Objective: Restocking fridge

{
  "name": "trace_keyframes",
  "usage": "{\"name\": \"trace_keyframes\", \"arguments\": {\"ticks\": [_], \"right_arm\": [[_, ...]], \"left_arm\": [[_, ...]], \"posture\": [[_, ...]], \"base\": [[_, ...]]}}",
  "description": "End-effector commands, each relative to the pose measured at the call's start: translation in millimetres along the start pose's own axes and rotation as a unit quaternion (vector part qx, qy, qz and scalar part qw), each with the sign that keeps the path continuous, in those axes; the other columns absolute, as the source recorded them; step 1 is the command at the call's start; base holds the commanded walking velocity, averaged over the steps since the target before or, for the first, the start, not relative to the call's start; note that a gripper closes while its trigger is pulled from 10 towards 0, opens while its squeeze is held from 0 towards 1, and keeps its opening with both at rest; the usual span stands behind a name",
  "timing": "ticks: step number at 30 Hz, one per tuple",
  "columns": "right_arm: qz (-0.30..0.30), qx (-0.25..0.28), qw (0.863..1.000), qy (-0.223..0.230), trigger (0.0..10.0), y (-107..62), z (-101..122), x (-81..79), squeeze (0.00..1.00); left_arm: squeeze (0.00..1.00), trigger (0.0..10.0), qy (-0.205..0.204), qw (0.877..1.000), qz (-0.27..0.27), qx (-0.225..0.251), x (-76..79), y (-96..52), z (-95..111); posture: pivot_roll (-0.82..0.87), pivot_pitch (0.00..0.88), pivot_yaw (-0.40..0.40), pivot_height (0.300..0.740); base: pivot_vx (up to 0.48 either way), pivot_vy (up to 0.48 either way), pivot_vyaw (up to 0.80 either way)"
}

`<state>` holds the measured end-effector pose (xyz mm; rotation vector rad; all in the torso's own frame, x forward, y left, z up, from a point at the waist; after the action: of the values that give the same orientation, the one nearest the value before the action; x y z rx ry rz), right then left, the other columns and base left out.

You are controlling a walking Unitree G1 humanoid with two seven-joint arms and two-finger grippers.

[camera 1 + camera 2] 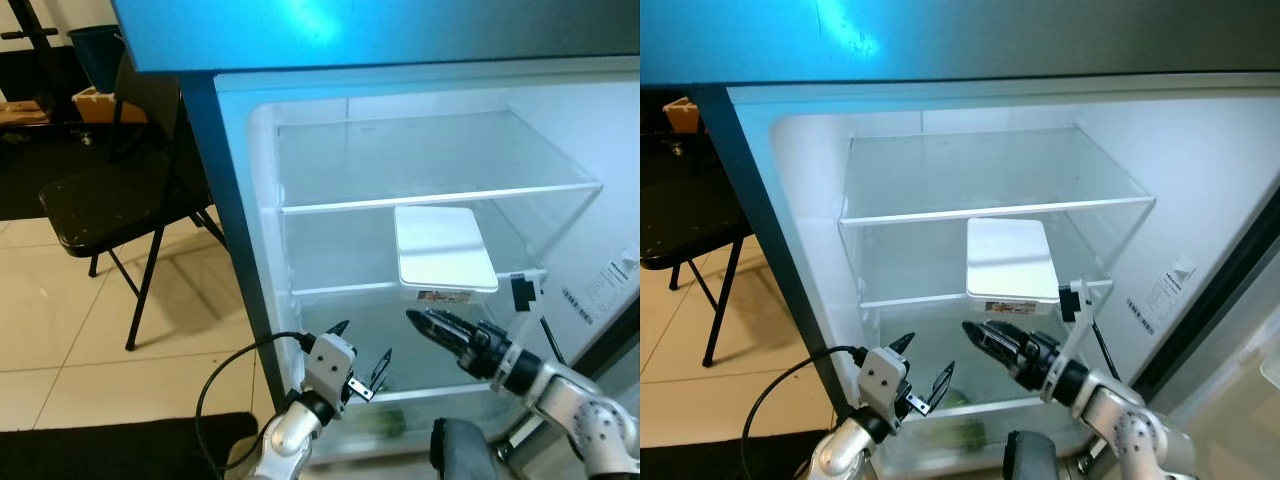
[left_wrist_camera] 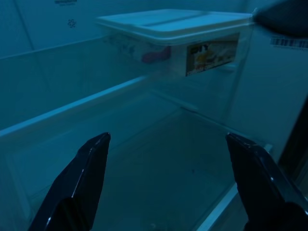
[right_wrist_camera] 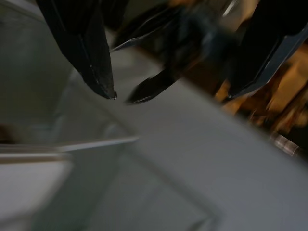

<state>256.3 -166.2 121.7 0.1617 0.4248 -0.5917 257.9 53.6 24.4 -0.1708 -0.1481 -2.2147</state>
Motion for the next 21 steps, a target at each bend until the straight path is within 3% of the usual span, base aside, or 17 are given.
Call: {"name": "trace_keyframes", "arguments": {"ticks": [1, 6, 9, 10, 12, 13, 15, 16, 19, 21], "right_arm": [[0.03, -0.003, 1.0, -0.006, 10.0, -0.6, 3.0, -8.7, 0.0], [0.047, -0.026, 0.997, -0.051, 10.0, -5.2, 7.7, -15.1, 0.0], [-0.012, -0.063, 0.985, -0.161, 10.0, 1.6, 11.5, -2.7, 0.0], [-0.012, -0.063, 0.985, -0.161, 10.0, 1.6, 11.5, -2.7, 0.0], [-0.045, -0.084, 0.969, -0.229, 10.0, 8.8, 16.8, 3.9, 0.0], [-0.045, -0.084, 0.969, -0.229, 10.0, 8.8, 16.8, 3.9, 0.0], [-0.09, -0.08, 0.945, -0.305, 10.0, 18.3, 32.7, 11.8, 0.0], [-0.09, -0.08, 0.945, -0.305, 10.0, 18.3, 32.7, 11.8, 0.0], [-0.111, -0.083, 0.911, -0.388, 10.0, 23.9, 52.9, 10.4, 0.0], [-0.107, -0.086, 0.904, -0.404, 10.0, 24.6, 56.2, 8.1, 0.0]], "left_arm": [[0.0, 10.0, -0.012, 1.0, -0.003, 0.0, 8.8, 1.8, -2.7], [0.0, 10.0, -0.012, 1.0, -0.002, 0.001, 8.5, 1.9, -2.5], [0.0, 10.0, -0.012, 1.0, -0.003, 0.003, 8.5, 2.5, -1.6], [0.0, 10.0, -0.012, 1.0, -0.003, 0.003, 8.5, 2.5, -1.6], [0.0, 10.0, -0.01, 1.0, 0.001, 0.005, 7.5, 2.0, -1.0], [0.0, 10.0, -0.01, 1.0, 0.001, 0.005, 7.5, 2.0, -1.0], [0.0, 10.0, -0.009, 1.0, 0.003, 0.007, 6.5, 1.0, -0.8], [0.0, 10.0, -0.009, 1.0, 0.003, 0.007, 6.5, 1.0, -0.8], [0.0, 10.0, -0.007, 1.0, 0.008, 0.011, 5.0, -0.1, 0.1], [0.0, 10.0, -0.006, 1.0, 0.01, 0.012, 4.5, -0.2, 0.4]], "posture": [[-0.04, 0.0, -0.022, 0.43], [-0.04, 0.0, -0.023, 0.43], [-0.04, 0.0, -0.021, 0.43], [-0.04, 0.0, -0.021, 0.43], [-0.04, 0.0, -0.021, 0.43], [-0.04, 0.0, -0.021, 0.43], [-0.04, 0.0, -0.023, 0.43], [-0.04, 0.0, -0.023, 0.43], [-0.04, 0.0, -0.021, 0.43], [-0.04, 0.0, -0.022, 0.43]], "base": [[0.0, 0.0, 0.0], [0.0, 0.0, 0.0], [0.0, 0.0, 0.0], [0.0, 0.0, 0.0], [0.0, 0.0, 0.0], [0.0, 0.0, 0.0], [0.0, 0.0, 0.0], [0.0, 0.0, 0.0], [0.0, 0.0, 0.0], [0.0, 0.0, 0.0]]}}
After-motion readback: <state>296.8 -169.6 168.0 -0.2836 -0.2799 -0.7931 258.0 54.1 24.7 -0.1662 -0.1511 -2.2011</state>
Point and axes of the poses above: a point about 5 cm out from each wrist's last joint towards the gripper, its own y axis pointing out of the wrist towards the gripper, its own z axis along the axis of the wrist's last joint, x = y × z, the point moved 1 cm from there along y, pointing out of the wrist towards the gripper, and after that the axes turned 14 degrees about -y, right-handed, at the moved point
